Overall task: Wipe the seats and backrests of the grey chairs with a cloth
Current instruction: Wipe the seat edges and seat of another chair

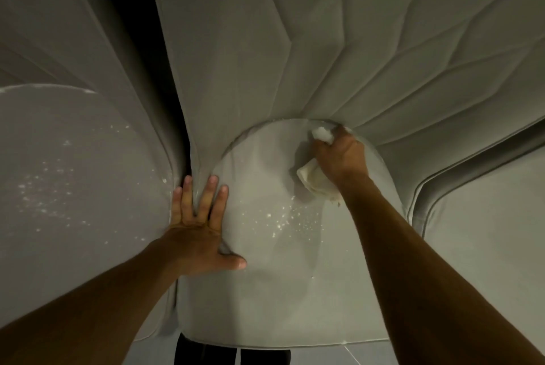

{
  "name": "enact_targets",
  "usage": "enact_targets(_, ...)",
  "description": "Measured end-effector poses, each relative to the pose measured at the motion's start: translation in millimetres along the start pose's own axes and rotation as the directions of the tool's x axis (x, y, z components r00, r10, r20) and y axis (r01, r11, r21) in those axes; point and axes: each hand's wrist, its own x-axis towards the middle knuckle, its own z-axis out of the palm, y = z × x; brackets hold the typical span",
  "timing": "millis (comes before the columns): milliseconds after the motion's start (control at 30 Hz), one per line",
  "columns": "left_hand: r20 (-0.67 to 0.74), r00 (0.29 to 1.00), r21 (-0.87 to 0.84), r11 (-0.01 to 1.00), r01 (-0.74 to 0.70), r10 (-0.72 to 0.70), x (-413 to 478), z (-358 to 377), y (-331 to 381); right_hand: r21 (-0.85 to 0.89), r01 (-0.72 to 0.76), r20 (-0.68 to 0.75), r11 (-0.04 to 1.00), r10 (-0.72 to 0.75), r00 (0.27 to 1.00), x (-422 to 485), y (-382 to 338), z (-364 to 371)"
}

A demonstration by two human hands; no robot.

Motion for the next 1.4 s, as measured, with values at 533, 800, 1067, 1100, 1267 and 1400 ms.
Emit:
enact_targets(533, 0.182, 0.982, -0.111, 0.991, 0.076, -0.055, -5, -24, 10, -0.134, 0.325, 0.249, 0.936, -0.285, 0.925, -25, -41, 28)
enact_targets(800, 0.078, 0.997, -0.082, 0.996, 0.017, -0.010, -7, -20, 7, 0.043, 0.028, -0.071, 0.999, -0.025, 0.997, -20, -26, 16)
enact_targets(1067, 0.082, 0.997, -0.120, 0.993, -0.004, 0.014, -7, -21, 7, -0.171, 0.077, 0.073, 0.982, -0.065, 0.995, -17, -34, 26)
enact_targets(1100, 0.082, 0.997, -0.109, 0.994, -0.003, 0.012, -8, -23, 7, -0.189, 0.119, 0.093, 0.975, -0.103, 0.990, -20, -37, 29)
enact_targets(1267, 0.154, 0.988, -0.056, 0.998, 0.027, -0.019, -7, -27, 10, -0.238, 0.287, 0.216, 0.928, -0.238, 0.947, -23, -40, 37)
enact_targets(1400, 0.234, 0.972, -0.043, 0.998, 0.044, -0.033, -8, -31, 12, -0.186, 0.345, 0.256, 0.920, -0.293, 0.921, -22, -31, 23)
